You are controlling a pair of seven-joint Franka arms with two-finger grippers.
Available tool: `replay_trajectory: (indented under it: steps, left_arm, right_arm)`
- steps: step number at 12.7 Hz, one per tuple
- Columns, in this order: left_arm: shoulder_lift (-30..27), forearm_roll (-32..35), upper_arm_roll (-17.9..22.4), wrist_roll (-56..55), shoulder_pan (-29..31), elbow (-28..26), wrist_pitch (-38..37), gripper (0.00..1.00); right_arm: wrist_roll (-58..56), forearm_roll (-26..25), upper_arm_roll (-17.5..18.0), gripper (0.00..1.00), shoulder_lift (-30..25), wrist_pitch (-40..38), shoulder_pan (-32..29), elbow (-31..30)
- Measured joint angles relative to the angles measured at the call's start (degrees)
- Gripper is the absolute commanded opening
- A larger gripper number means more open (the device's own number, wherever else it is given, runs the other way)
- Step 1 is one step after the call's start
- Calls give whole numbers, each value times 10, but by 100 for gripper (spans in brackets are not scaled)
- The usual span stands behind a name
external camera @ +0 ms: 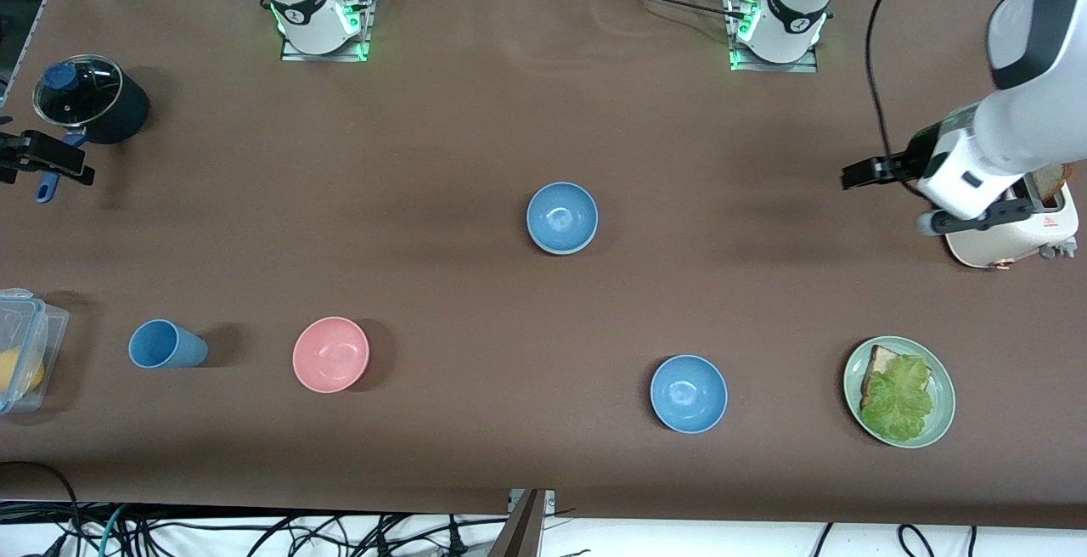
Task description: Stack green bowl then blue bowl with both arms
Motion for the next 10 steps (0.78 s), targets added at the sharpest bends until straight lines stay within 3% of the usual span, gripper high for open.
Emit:
replay_trajectory:
  steps: [3,10]
  left_arm:
    - [0,22,-5,0,-4,33,-26,100]
    - [-1,24,-12,-3,-4,48,-29,100]
  right_arm:
    - [0,0,1,100,0,0,0,0]
    - [0,0,1,100,0,0,0,0]
